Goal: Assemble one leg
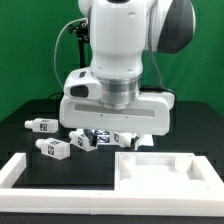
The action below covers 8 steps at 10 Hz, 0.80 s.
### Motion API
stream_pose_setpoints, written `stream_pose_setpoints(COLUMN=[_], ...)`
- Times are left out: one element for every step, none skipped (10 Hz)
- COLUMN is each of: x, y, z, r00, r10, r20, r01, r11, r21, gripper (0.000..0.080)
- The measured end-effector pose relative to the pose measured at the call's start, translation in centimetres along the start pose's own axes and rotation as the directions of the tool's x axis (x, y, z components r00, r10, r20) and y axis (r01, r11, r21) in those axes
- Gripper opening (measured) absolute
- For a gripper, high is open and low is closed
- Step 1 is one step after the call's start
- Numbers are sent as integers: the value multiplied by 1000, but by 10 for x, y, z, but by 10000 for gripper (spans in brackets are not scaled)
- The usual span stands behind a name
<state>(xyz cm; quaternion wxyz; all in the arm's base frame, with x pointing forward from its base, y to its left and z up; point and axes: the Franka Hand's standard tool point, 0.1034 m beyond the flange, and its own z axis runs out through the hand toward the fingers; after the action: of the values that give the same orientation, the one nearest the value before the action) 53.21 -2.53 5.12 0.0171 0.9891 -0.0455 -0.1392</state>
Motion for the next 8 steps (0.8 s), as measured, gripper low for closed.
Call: stream_pose_setpoints(x=[-2,-12,-35,-54,-80,-97,-98,-97], y=[-1,-6,-14,-21,-32,-41,-42,-41], z=[1,5,7,9,12,14,13,14], r00=[1000,1000,1000,1000,1000,999,998,998], r10=[5,9,-5,-10,-22,-31,-34,-31], r20=[-1,-10,5,-3,-9,-32,-52,-49], r01=[-5,-9,5,10,23,31,35,32], r11=[1000,1000,1000,1000,1000,999,999,999], r21=[0,-1,2,5,7,7,8,8], gripper=[648,648,648,648,648,648,648,648])
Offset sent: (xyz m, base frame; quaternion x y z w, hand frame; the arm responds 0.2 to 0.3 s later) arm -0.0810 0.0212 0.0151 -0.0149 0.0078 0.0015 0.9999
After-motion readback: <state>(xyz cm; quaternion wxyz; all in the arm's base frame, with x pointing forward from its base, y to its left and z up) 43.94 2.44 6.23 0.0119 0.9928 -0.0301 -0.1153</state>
